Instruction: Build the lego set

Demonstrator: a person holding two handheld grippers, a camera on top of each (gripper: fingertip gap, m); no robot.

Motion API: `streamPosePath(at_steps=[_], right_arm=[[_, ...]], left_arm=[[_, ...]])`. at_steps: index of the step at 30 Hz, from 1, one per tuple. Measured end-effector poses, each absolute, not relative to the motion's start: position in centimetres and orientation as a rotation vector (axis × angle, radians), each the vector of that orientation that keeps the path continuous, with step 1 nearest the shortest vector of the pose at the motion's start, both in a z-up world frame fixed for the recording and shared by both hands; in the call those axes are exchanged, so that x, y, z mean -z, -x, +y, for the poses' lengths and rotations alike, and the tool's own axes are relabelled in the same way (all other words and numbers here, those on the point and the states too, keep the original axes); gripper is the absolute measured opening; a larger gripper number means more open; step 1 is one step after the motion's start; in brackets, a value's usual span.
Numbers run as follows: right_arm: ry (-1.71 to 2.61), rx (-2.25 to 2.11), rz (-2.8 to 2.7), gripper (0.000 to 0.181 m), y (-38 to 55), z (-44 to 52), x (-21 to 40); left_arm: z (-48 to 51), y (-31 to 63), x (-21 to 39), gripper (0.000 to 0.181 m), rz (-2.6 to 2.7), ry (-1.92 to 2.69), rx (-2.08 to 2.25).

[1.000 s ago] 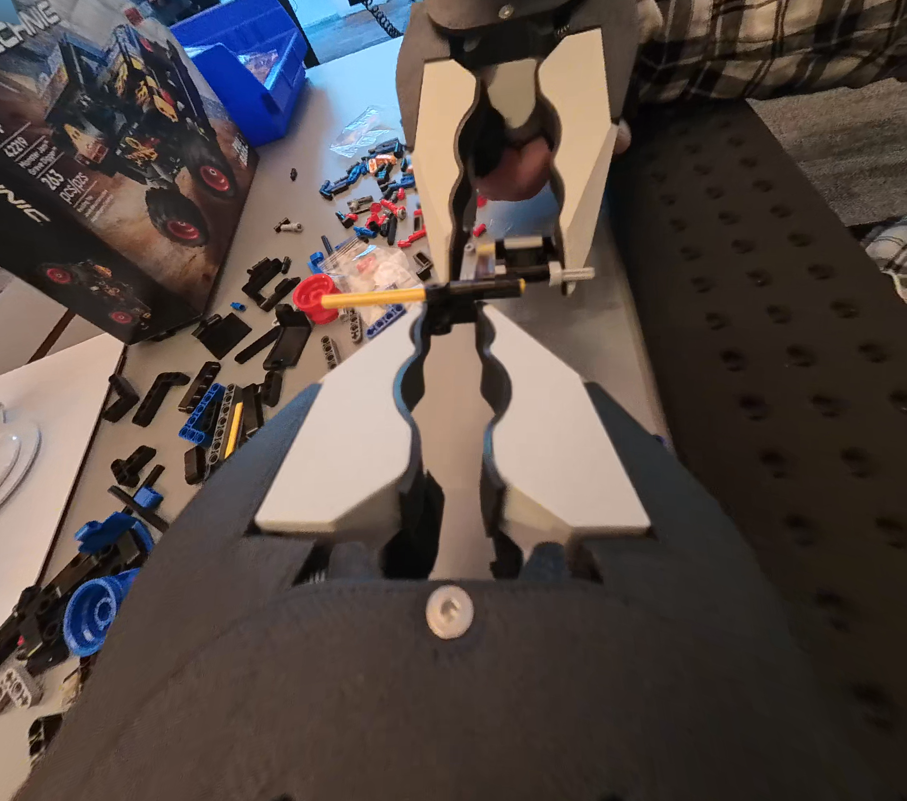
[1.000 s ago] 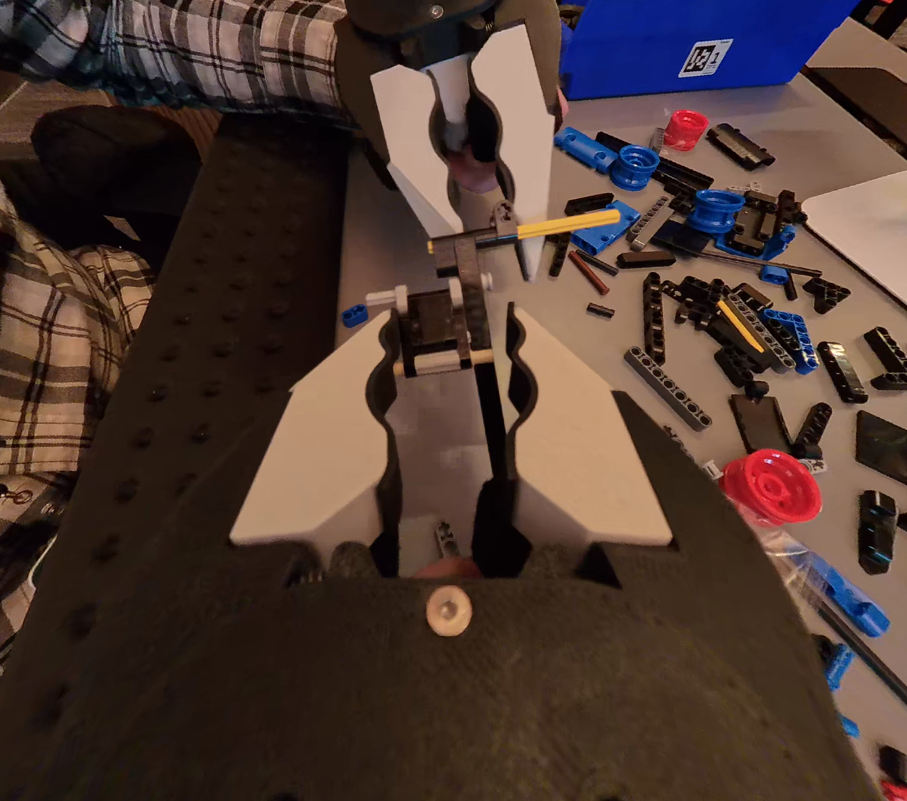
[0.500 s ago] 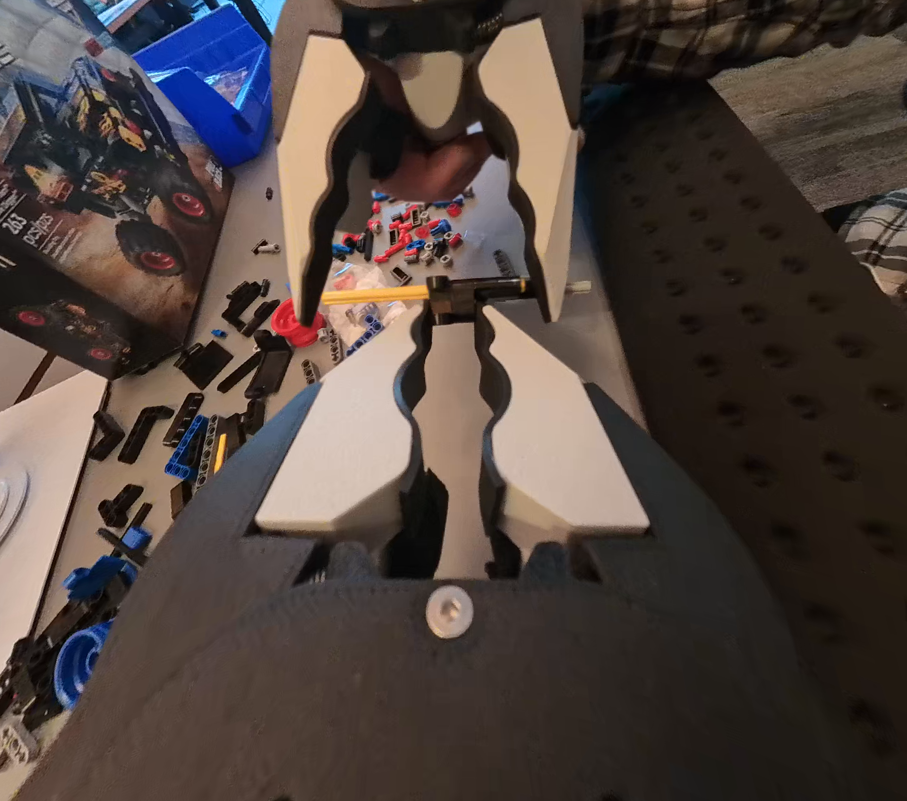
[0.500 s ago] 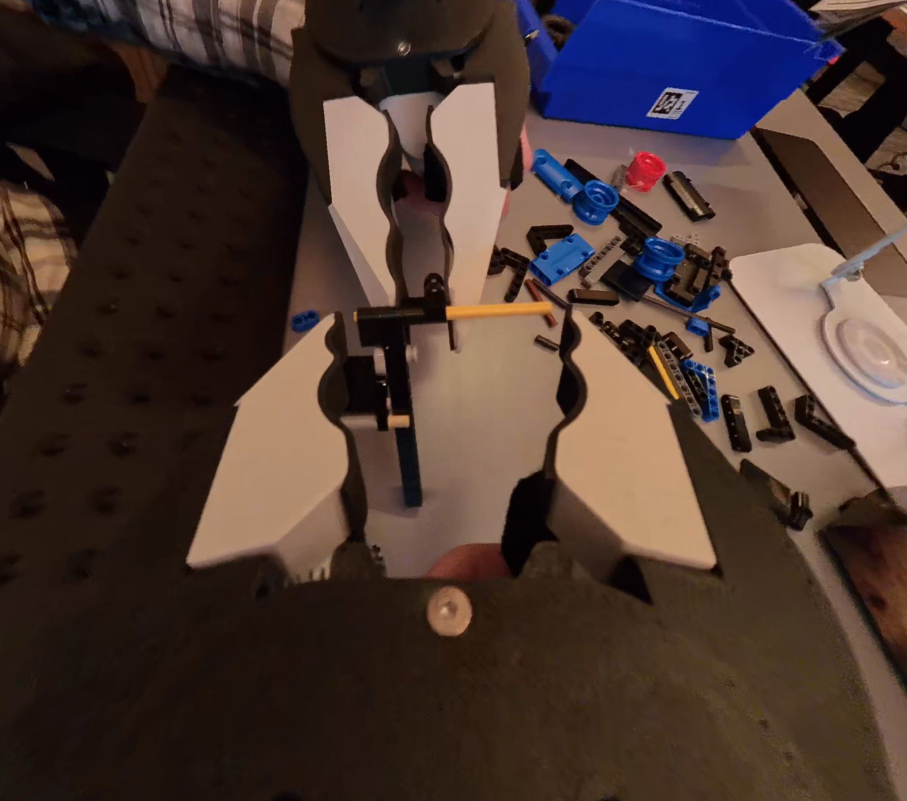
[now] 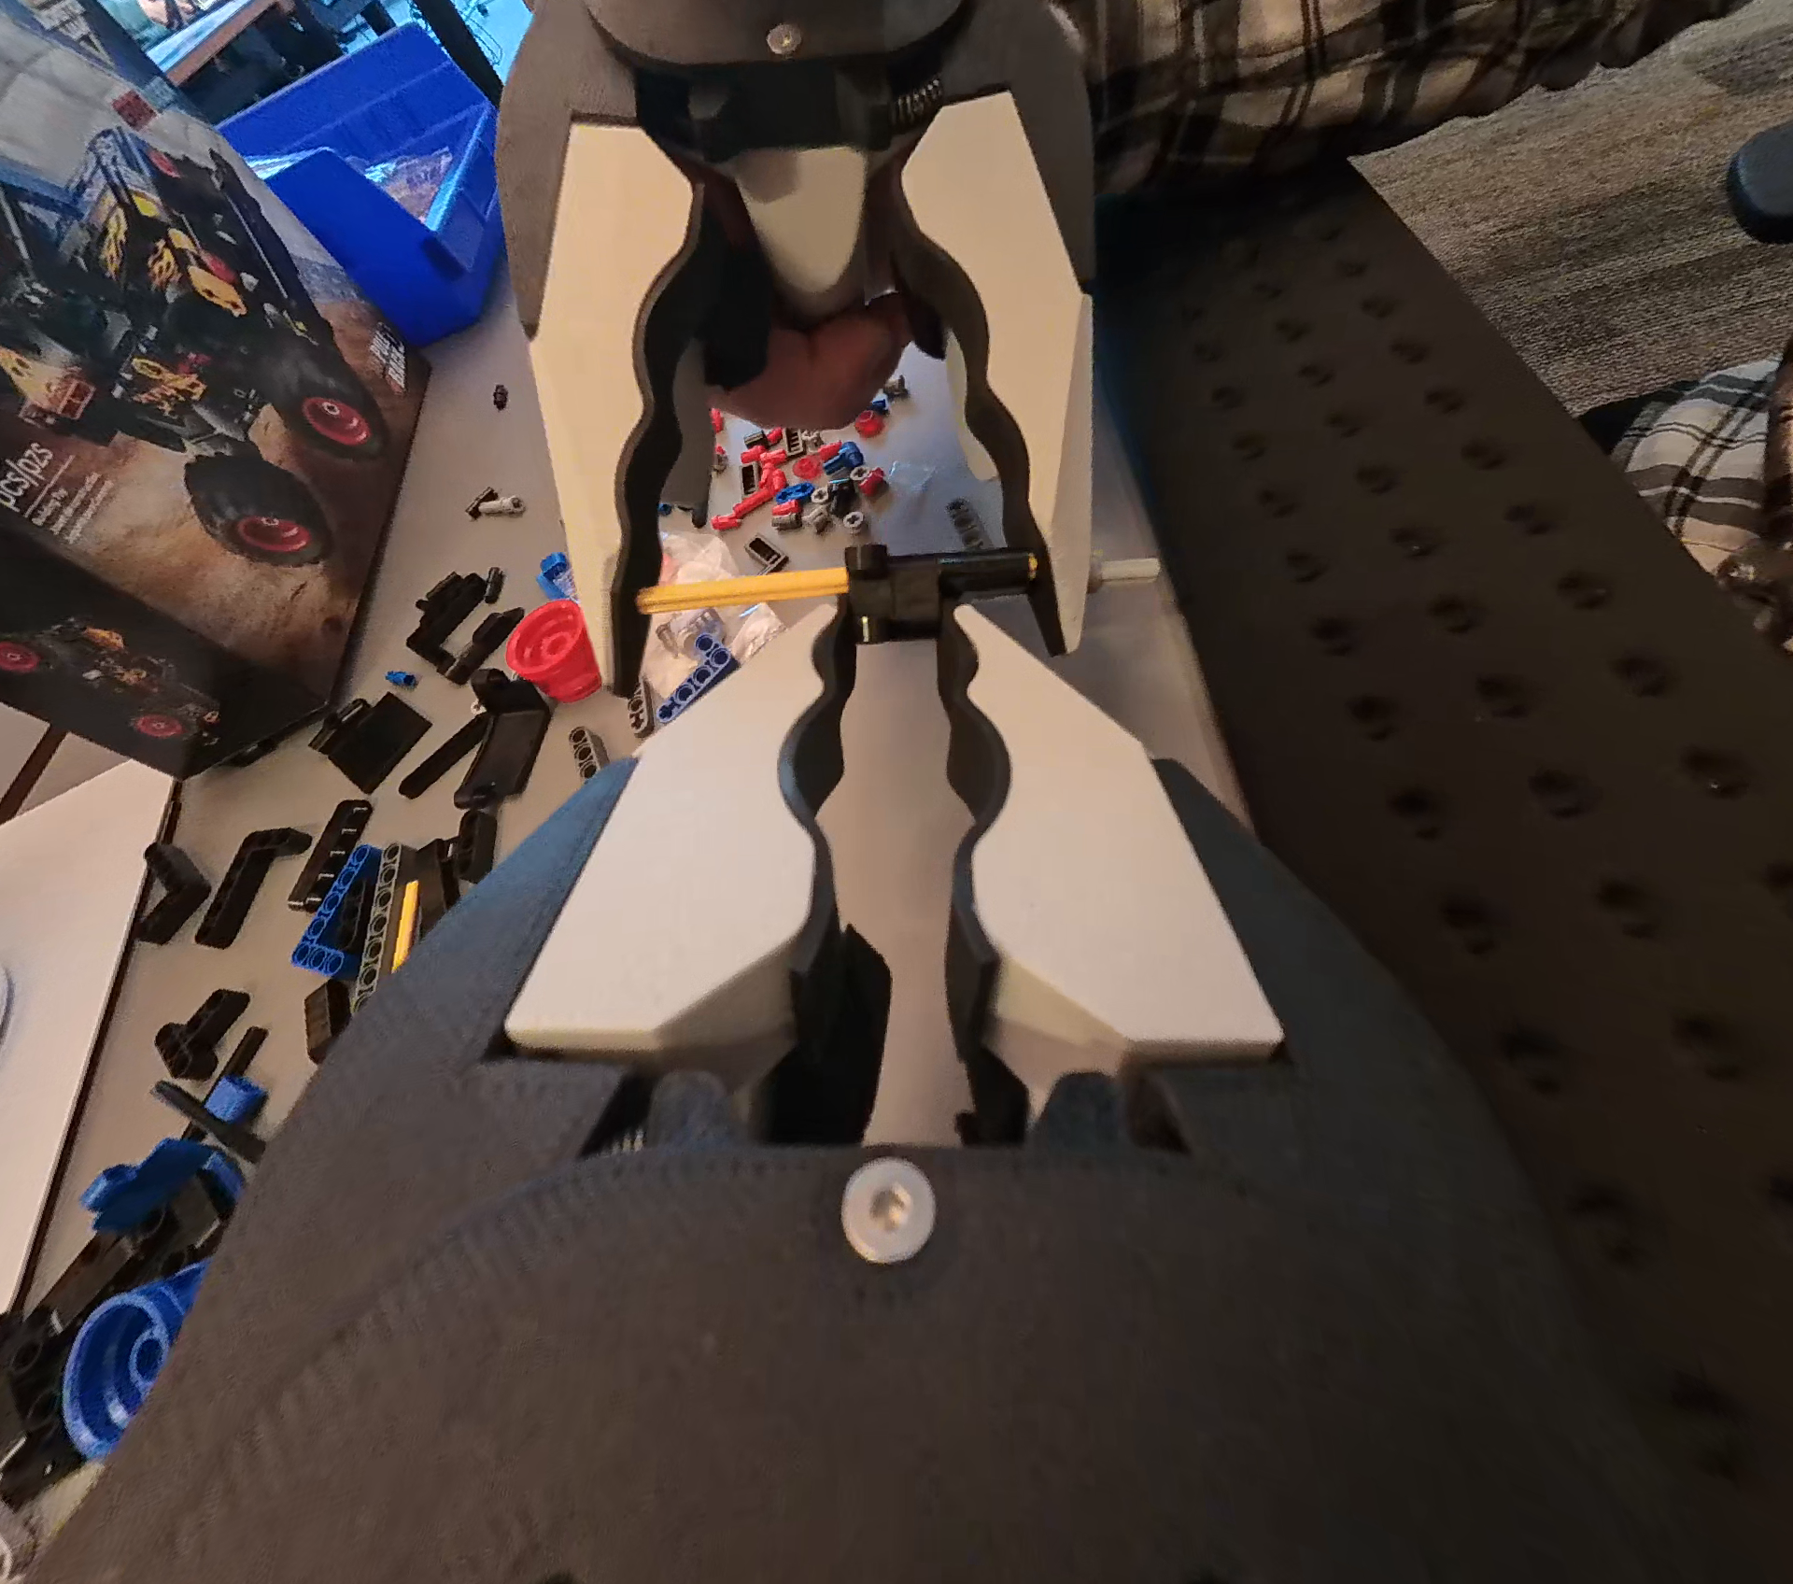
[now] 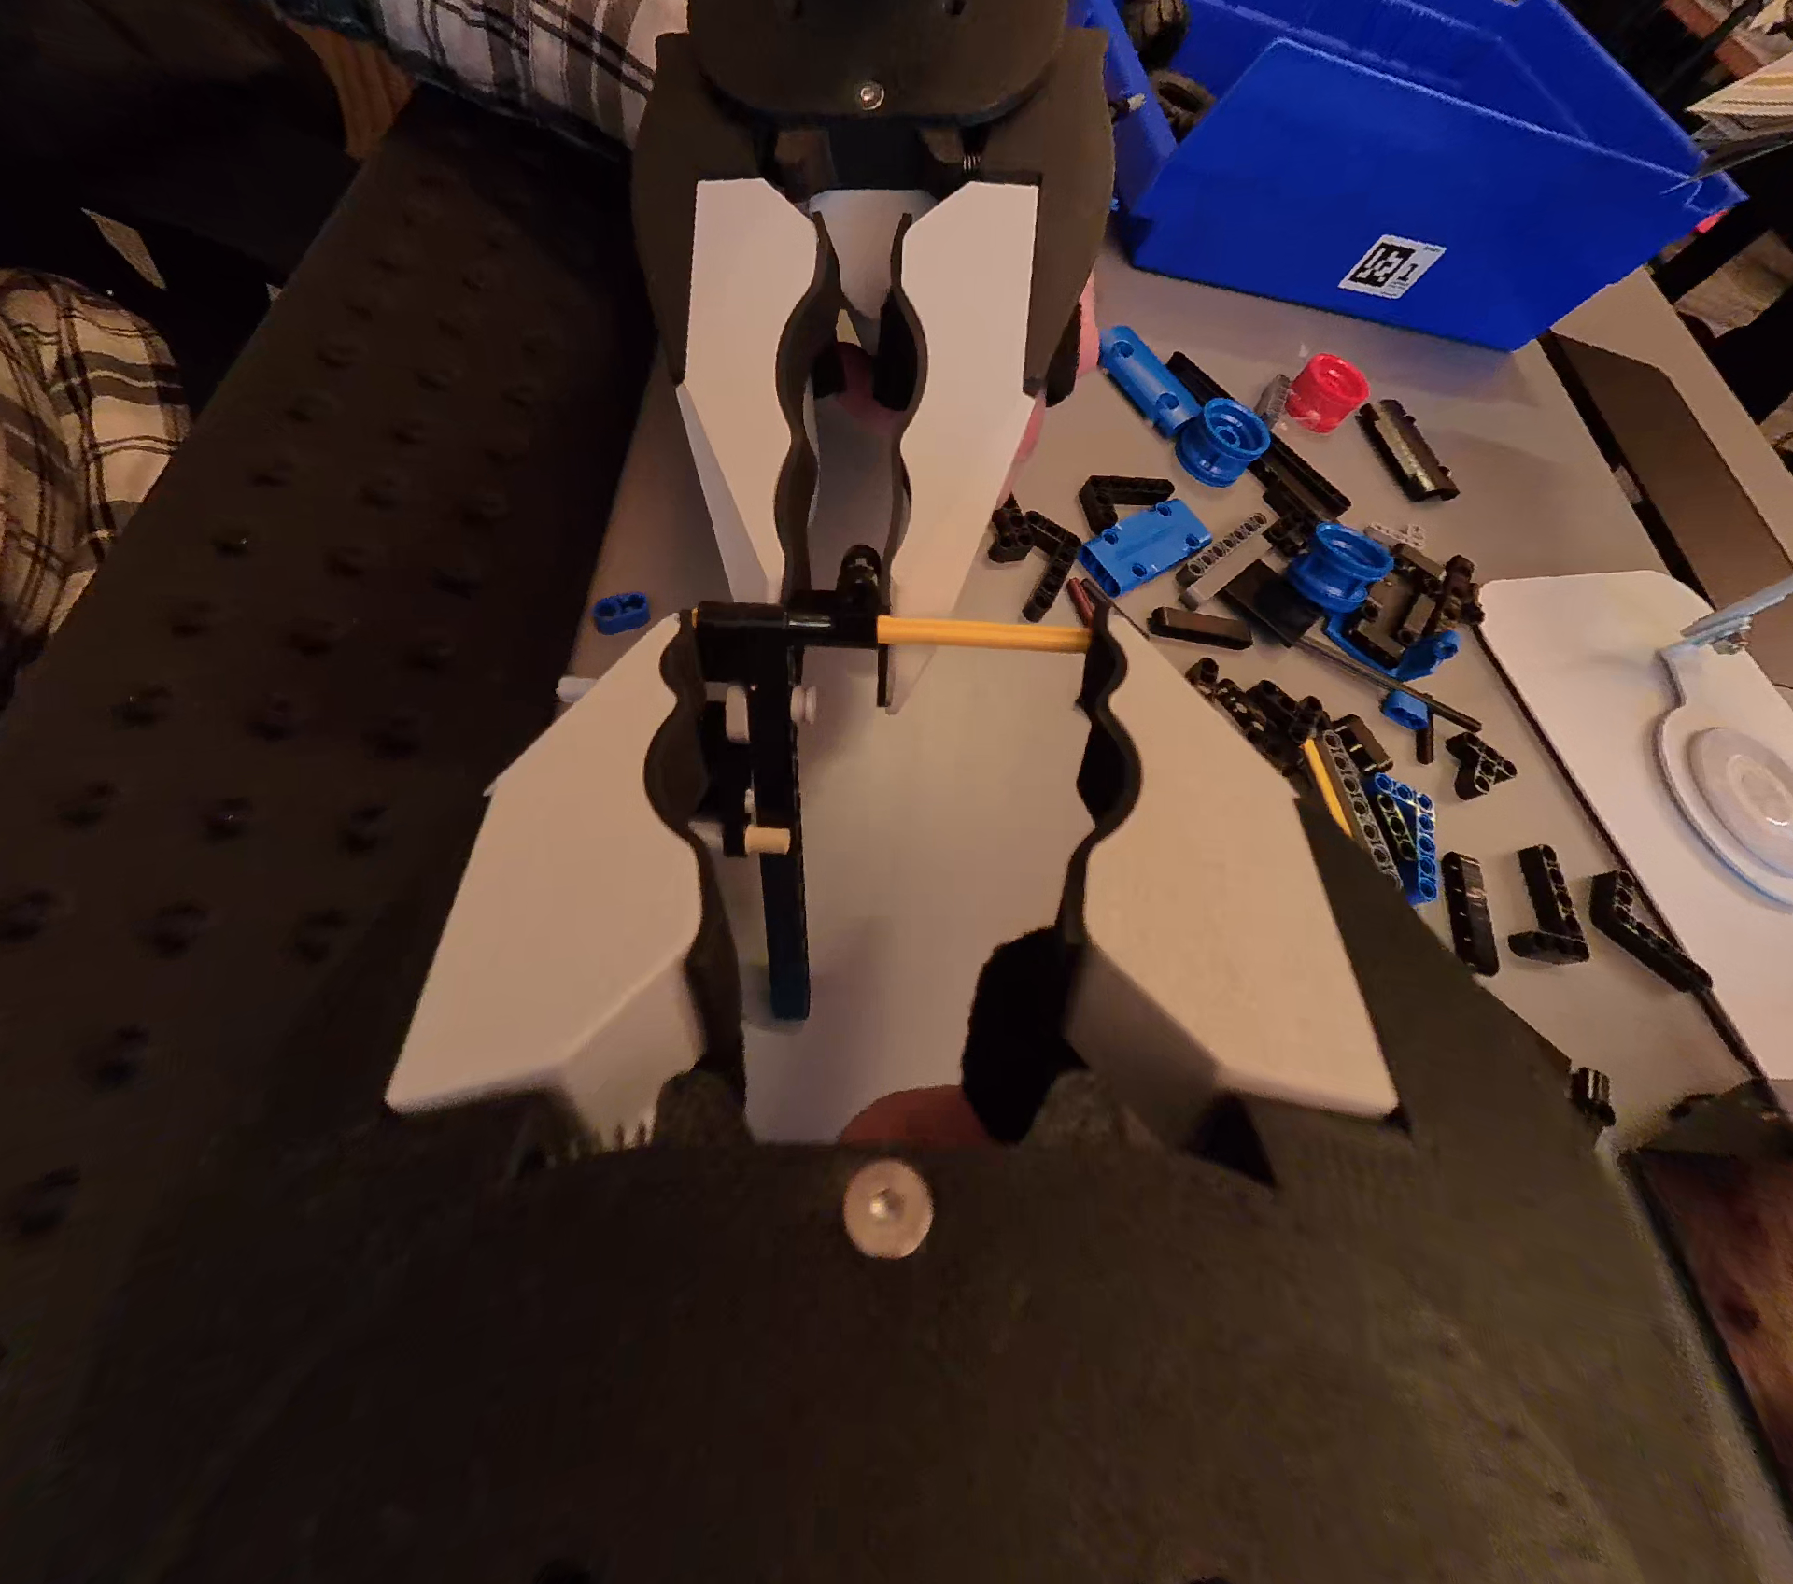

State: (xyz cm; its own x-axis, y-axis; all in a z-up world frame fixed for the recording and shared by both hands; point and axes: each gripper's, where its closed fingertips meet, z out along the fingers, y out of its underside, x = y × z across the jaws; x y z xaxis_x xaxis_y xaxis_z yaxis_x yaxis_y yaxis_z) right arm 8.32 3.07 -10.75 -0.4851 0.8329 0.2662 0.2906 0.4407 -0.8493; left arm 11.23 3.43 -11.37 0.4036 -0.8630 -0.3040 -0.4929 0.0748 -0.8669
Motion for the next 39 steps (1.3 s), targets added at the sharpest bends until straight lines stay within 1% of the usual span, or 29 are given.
streamPosePath(at_steps=[14,23,35,36,37,39], right_arm=[[0.934,-0.975,-2.016,0.077,-8.4,3.1,11.0],[0.952,-0.971,-2.092,0.080,-9.1,2.9,11.1],[0.935,-0.998,-2.127,0.074,-9.3,2.9,11.4],[0.933,-0.986,-2.131,0.074,-9.2,2.9,11.5],[0.913,-1.000,-2.143,0.053,-9.4,2.6,11.4],[0.913,-0.993,-2.144,0.051,-9.2,2.5,11.6]], left_arm=[[3.4,-11.4,11.6,0.014,1.205,1.587,0.493],[3.1,-11.8,11.6,0.015,1.242,1.577,0.507],[3.2,-12.0,11.9,0.015,1.239,1.589,0.510],[3.3,-11.9,12.0,0.014,1.238,1.592,0.499],[3.7,-11.5,12.0,0.014,1.220,1.604,0.473],[3.8,-11.4,12.2,0.014,1.213,1.619,0.500]])
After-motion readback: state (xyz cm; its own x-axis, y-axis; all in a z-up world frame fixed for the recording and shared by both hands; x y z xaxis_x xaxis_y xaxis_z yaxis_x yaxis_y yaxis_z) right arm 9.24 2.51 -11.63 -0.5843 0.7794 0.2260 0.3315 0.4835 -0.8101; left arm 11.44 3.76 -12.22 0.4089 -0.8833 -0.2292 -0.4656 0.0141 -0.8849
